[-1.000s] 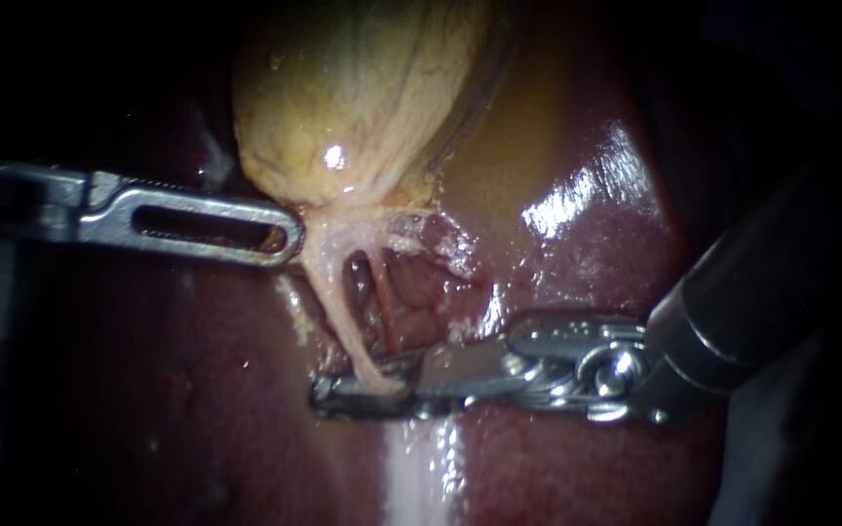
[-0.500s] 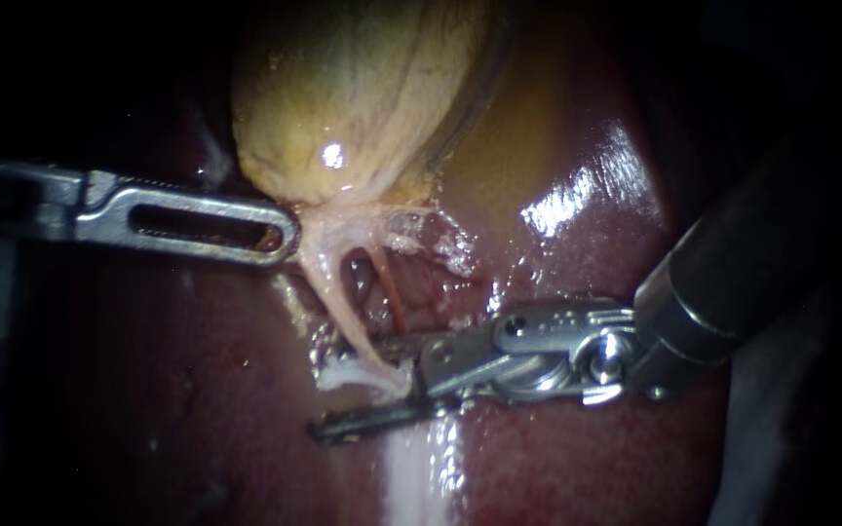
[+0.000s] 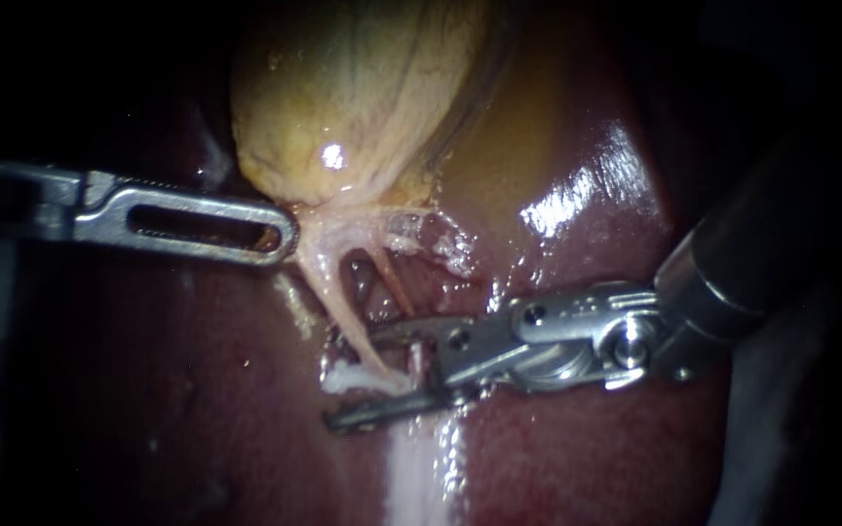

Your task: Going back first clip left tube

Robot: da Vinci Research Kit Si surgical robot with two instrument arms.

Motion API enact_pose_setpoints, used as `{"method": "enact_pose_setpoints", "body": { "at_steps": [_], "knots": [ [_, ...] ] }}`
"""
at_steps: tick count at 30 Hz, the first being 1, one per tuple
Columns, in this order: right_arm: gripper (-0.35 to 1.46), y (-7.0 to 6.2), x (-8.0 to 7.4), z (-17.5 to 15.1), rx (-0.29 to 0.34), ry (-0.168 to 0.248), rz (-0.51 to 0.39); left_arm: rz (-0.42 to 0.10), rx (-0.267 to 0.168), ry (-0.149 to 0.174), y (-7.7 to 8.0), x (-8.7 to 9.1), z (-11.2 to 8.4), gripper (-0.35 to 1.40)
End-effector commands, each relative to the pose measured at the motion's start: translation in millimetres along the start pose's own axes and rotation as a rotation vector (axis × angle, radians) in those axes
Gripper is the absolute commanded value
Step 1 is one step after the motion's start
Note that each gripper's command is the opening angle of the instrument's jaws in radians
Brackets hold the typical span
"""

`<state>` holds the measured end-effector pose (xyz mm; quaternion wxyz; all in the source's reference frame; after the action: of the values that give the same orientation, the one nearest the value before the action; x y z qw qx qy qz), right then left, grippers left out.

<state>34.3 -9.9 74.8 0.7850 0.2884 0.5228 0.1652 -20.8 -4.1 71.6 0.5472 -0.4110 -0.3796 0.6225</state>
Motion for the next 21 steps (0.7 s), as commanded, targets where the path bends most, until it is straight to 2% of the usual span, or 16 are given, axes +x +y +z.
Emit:
{"method": "enact_pose_setpoints", "body": {
  "at_steps": [1, 10, 21],
  "knots": [
    [0.5, -0.1, 0.1, -0.6, 0.004, 0.0, -0.006, 0.0, 0.0, 0.0, 0.0, 0.0, -0.1, -0.35],
    [0.5, -0.4, 1.6, -6.7, 0.026, 0.001, -0.018, 0.0, 0.0, 0.0, 0.0, 0.0, -0.1, -0.35],
    [0.5, 0.1, 4.0, -12.9, -0.022, 0.011, -0.067, 0.001, 0.0, 0.0, 0.0, 0.0, -0.1, -0.35]
  ]
}}
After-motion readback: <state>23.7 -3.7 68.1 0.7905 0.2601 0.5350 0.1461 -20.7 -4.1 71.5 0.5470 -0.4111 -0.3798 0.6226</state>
